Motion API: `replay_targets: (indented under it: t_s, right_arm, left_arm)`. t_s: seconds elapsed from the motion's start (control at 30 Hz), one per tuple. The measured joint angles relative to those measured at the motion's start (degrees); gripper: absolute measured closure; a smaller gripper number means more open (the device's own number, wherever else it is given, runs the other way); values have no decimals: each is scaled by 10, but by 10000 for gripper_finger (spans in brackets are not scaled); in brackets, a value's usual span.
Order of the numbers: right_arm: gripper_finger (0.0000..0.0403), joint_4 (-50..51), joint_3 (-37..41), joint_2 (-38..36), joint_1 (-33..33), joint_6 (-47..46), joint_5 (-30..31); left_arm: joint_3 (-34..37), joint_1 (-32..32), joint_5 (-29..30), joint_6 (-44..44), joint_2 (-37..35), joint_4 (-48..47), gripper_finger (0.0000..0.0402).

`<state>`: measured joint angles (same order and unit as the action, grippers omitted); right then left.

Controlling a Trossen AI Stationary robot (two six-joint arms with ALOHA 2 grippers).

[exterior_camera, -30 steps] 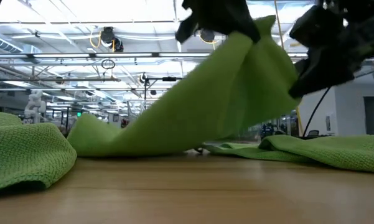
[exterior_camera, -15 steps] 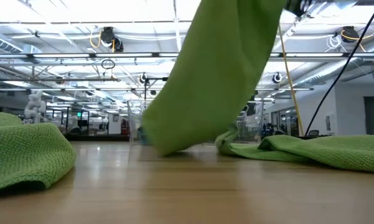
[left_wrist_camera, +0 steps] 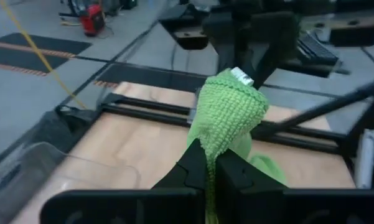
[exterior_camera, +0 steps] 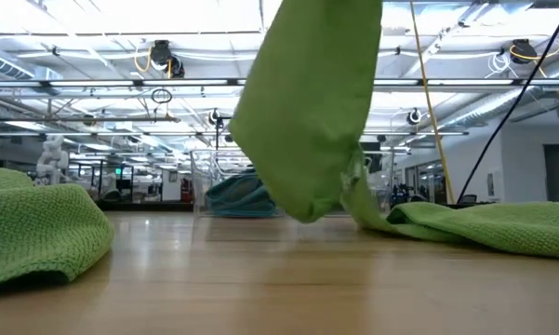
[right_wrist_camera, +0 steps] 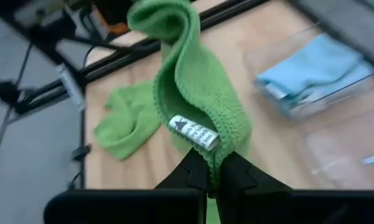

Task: Fold microfiber towels
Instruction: Fold the top left green microfiber towel

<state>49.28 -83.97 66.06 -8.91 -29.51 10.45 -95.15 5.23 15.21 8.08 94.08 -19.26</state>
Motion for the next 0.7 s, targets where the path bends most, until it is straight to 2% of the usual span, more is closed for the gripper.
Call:
replay_targets:
  t_s: [0.1, 0.33, 0.5, 0.63, 0.7]
  right_arm:
    - [401, 1, -17, 0, 40, 10, -3]
    - [401, 64, -59, 0, 97, 41, -66]
    - [401, 115, -63, 0, 91, 14, -125]
    - [400, 114, -36, 6, 59, -34, -188]
    - [400, 99, -13, 6, 38, -57, -213]
  left_arm:
    - [0, -29, -11, -4, -3, 31, 397]
    - [0, -63, -50, -3, -3, 93, 394]
    - [0, -46, -57, 31, -3, 14, 393]
    - [1, -10, -62, 63, -2, -78, 397]
    - [19, 10, -64, 86, -2, -91, 396]
